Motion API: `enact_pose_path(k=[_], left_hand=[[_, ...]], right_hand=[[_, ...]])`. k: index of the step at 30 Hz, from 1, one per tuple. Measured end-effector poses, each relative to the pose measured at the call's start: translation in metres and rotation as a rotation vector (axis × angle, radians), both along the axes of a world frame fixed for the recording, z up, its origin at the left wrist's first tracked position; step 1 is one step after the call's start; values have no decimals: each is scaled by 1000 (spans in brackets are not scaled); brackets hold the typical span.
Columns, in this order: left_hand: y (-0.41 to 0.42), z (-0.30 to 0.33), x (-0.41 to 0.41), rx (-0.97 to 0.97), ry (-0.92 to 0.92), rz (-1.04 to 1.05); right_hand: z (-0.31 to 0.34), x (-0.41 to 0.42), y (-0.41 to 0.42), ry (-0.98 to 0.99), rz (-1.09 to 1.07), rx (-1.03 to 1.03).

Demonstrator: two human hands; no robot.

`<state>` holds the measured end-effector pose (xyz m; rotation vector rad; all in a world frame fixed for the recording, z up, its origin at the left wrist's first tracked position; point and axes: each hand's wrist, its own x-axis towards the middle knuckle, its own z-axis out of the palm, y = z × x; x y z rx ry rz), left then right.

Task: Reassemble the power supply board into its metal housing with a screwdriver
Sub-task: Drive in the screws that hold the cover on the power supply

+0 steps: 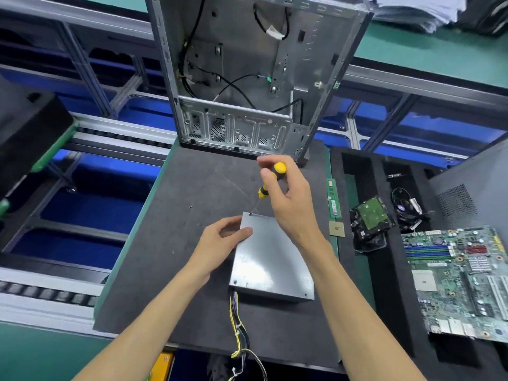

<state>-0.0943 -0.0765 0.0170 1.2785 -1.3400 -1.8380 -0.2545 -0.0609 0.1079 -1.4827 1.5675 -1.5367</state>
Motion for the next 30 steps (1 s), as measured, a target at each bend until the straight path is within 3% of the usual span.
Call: enact_pose_path(k=[6, 30], left_hand=[[1, -1, 1, -4, -6, 9], [4, -2, 1, -58, -24, 16]], right_hand=[[10, 15, -9, -303, 95, 44], [6, 24, -15, -382, 133, 50]])
